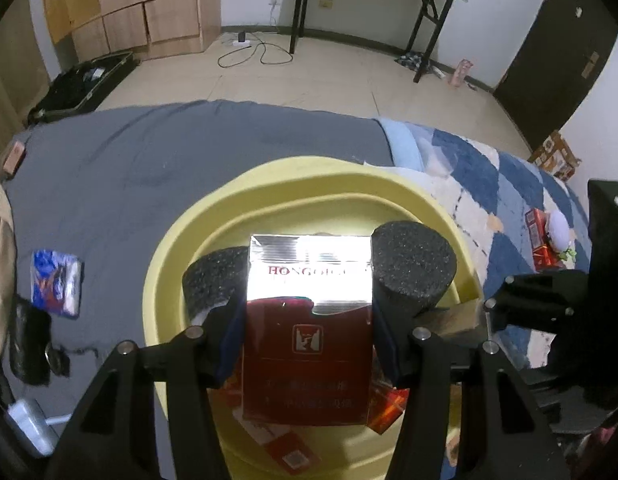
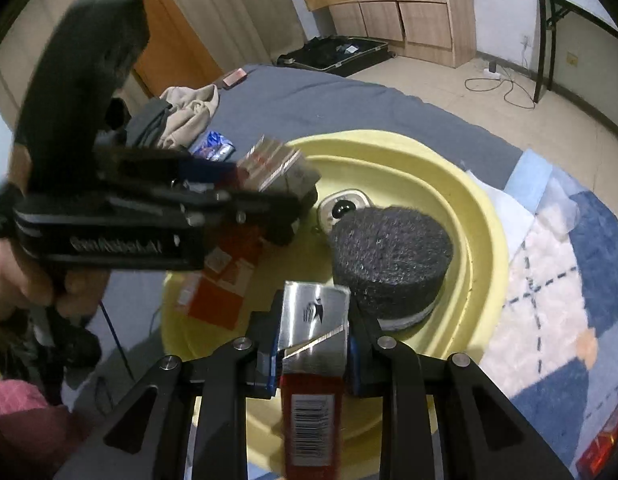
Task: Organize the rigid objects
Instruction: 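Lower the Hongqiqu box into the yellow tray with left tool while right tool releases its red box, then grasp the red box on the rug with left tool while right tool grasps the white plush ball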
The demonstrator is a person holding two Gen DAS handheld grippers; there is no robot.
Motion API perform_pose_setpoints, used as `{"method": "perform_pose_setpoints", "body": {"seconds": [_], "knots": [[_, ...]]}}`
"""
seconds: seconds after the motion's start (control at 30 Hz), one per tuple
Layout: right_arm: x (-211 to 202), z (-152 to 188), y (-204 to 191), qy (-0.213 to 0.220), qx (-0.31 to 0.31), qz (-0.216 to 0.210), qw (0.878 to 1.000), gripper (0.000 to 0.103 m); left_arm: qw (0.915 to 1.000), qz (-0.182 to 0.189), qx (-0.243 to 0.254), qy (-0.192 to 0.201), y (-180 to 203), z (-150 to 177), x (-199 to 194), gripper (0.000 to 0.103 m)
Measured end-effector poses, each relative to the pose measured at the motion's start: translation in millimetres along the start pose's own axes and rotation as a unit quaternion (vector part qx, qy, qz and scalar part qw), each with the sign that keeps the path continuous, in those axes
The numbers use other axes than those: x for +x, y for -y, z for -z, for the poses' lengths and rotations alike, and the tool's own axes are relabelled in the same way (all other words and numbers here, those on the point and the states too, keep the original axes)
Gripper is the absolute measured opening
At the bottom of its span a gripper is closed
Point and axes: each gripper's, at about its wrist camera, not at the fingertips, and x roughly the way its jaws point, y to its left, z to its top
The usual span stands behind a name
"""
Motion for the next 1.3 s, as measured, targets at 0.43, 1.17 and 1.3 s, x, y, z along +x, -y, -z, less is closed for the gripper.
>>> {"method": "perform_pose_setpoints", "body": {"seconds": [0.43,1.17,1.3], "knots": [[-6.8,-6.5,-38.3,0.032,-0.088,0.009,0.996,0.098,0.9946,0.071,-0.059,0.046,-10.1,-11.4,-17.8,0.100],[-205.0,114.5,173.0,0.058,0.108,0.198,0.972,0.103,0.9891,0.127,0.074,-0.004,188.8,-19.0,15.0,0.103],[-189.1,121.6,178.4,0.055,0.107,0.172,0.978,0.103,0.9859,0.134,0.098,-0.019,220.7,-7.5,32.1,0.103]]}}
